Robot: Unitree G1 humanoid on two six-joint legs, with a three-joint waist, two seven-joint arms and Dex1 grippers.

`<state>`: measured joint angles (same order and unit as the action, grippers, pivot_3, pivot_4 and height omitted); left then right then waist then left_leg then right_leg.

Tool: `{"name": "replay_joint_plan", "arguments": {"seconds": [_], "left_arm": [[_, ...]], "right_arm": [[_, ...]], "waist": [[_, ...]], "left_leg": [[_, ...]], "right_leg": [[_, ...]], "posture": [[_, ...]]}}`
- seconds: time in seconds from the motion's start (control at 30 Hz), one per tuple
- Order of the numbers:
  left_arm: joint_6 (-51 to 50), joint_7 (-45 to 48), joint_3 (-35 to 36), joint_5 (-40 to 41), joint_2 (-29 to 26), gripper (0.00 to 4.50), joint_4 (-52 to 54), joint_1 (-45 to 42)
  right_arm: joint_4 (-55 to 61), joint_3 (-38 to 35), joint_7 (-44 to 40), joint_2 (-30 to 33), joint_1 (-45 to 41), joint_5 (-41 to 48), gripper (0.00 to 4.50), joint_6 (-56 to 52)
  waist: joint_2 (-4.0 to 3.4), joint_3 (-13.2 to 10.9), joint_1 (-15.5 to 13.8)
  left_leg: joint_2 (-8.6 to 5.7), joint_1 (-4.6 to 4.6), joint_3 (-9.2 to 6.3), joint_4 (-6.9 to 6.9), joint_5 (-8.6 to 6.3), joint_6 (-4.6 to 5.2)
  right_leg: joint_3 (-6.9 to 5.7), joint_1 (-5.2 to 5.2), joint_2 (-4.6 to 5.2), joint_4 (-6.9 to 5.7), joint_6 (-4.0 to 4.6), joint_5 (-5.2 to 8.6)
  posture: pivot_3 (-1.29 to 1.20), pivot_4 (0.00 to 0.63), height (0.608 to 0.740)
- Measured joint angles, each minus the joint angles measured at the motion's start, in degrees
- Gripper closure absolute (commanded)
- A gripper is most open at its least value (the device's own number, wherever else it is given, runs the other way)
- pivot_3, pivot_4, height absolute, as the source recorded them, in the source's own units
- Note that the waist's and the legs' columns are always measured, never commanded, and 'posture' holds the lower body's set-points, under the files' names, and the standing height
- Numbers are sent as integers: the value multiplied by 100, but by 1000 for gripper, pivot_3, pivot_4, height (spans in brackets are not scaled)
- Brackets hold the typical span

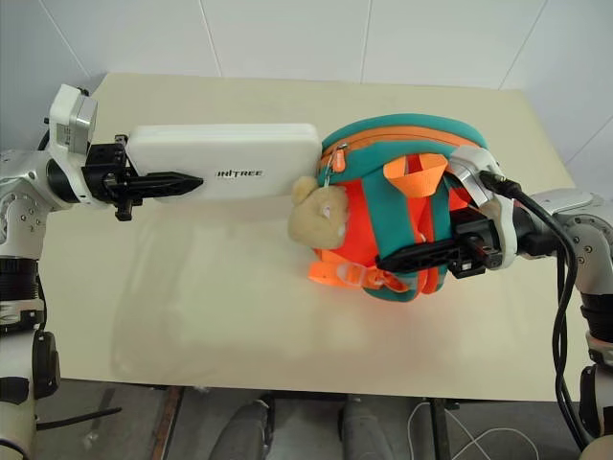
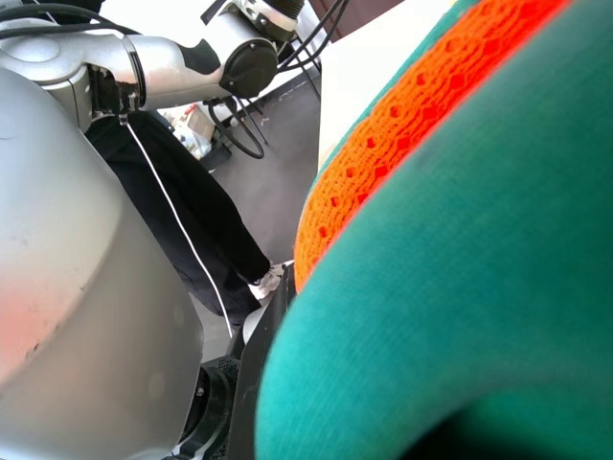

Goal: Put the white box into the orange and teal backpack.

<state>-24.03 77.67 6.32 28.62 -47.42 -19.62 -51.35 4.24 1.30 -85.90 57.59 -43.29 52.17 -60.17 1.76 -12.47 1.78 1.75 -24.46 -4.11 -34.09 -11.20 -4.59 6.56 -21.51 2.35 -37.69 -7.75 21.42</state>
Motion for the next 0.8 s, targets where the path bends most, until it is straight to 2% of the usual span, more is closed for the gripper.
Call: {"name": "replay_joint_plan", "arguments": {"seconds": [0.3,0.63,0.8], "left_arm": [[650,197,-146,-322,156,3257,-94,177],[43,71,-284,-263,580,3257,724,204],[-371,-267,-436,-266,980,3257,783,-210]], "right_arm": [[-25,-192,207,-138,-108,171,4474,-153],[100,-379,512,-420,130,259,4474,-157],[253,-399,586,-603,154,310,4474,-155]], "waist": [[-1,-1,-7],[-1,-1,-11],[-1,-1,-17]], "left_leg": [[1,-1,0,-2,0,0],[1,-5,-1,-14,0,0],[-1,-6,-3,-23,0,1]], "right_leg": [[0,-1,-1,-4,0,0],[0,-2,-2,-13,0,0],[-1,1,-2,-18,-1,0]], "posture": [[0,150,740],[0,150,740],[0,150,740]]}}
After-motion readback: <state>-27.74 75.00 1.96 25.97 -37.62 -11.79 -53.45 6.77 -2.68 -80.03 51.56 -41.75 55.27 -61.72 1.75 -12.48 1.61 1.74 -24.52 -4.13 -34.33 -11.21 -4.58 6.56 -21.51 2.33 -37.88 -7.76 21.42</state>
